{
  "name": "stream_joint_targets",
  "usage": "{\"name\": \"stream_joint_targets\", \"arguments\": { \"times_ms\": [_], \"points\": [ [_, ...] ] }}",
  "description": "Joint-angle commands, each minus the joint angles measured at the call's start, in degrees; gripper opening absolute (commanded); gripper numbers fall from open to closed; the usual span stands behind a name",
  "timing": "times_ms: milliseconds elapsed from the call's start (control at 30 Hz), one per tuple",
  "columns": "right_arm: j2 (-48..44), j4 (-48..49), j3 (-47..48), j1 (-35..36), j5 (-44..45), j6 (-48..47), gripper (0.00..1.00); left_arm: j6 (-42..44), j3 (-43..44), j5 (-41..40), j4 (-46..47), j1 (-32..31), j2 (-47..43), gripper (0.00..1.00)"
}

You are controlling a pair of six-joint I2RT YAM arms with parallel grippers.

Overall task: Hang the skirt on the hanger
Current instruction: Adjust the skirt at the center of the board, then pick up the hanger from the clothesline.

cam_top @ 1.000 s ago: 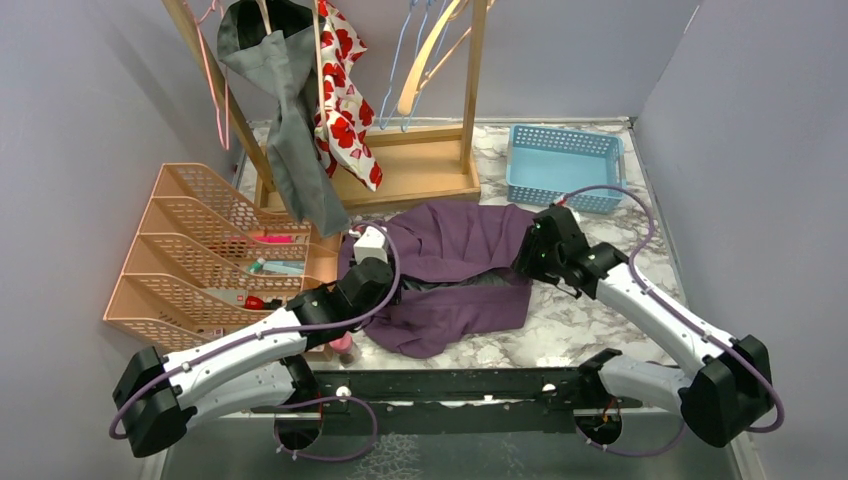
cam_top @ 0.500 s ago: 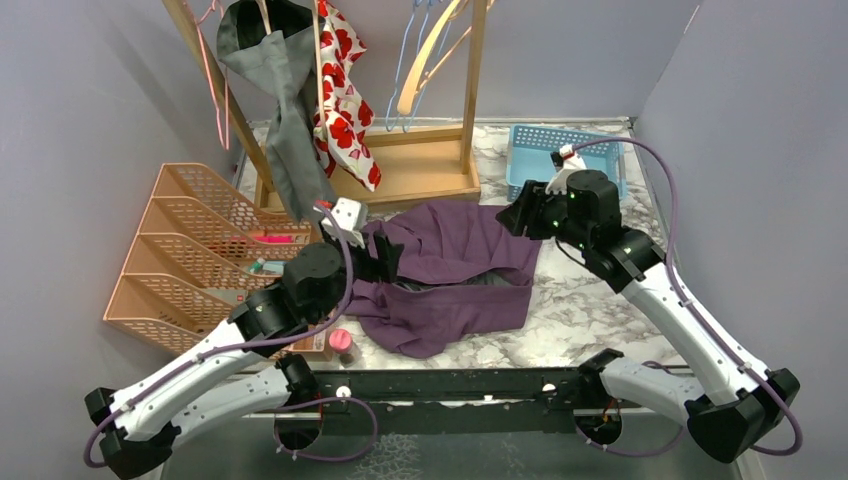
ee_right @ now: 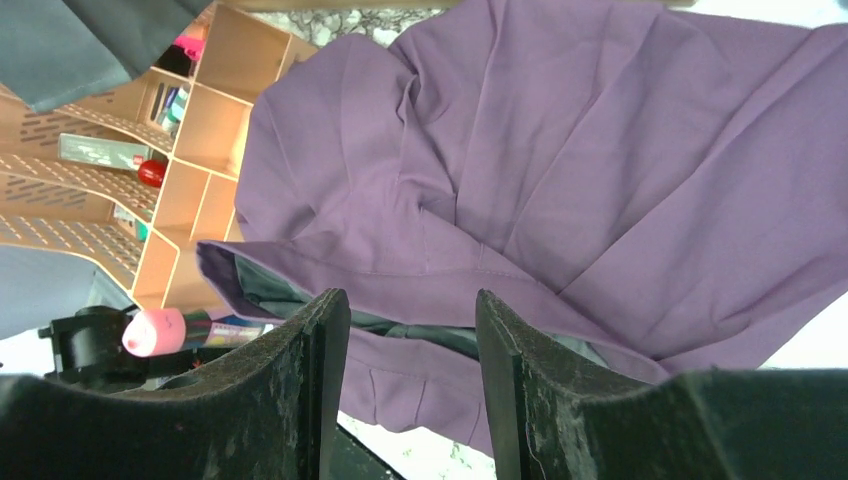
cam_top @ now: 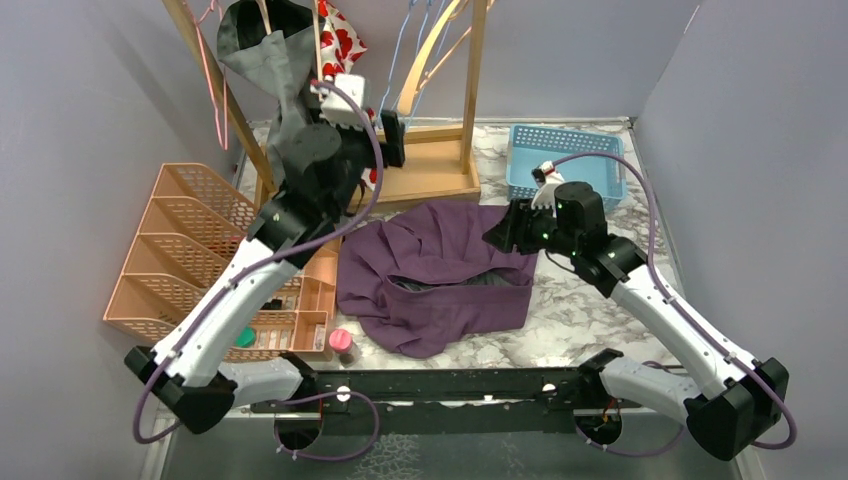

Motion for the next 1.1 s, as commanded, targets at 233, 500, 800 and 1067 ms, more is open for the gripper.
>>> {"name": "stream_joint_targets", "arguments": {
  "times_ms": [233,500,800,1067],
  "points": [
    [-1.0,5.3,-4.7,-0.1,-7.0,2.9,0.53,-5.4,18.2,17.6,-0.1,15.1,13.6,0.59],
    [0.8,6.5,-5.4,-0.1,-8.8,3.4,0.53,-6.4,26.9,26.7,0.5,19.4,23.7,0.58],
    [1.1,6.7,-6.2,-0.1,-8.9,3.6,0.53,-7.9,31.8,31.3,0.2,20.5,31.0,0.52],
    [1.6,6.4,-6.2,-0.1,-8.9,3.6,0.52,-5.9,31.5,29.7,2.0,20.7,31.9,0.34]
  ]
}}
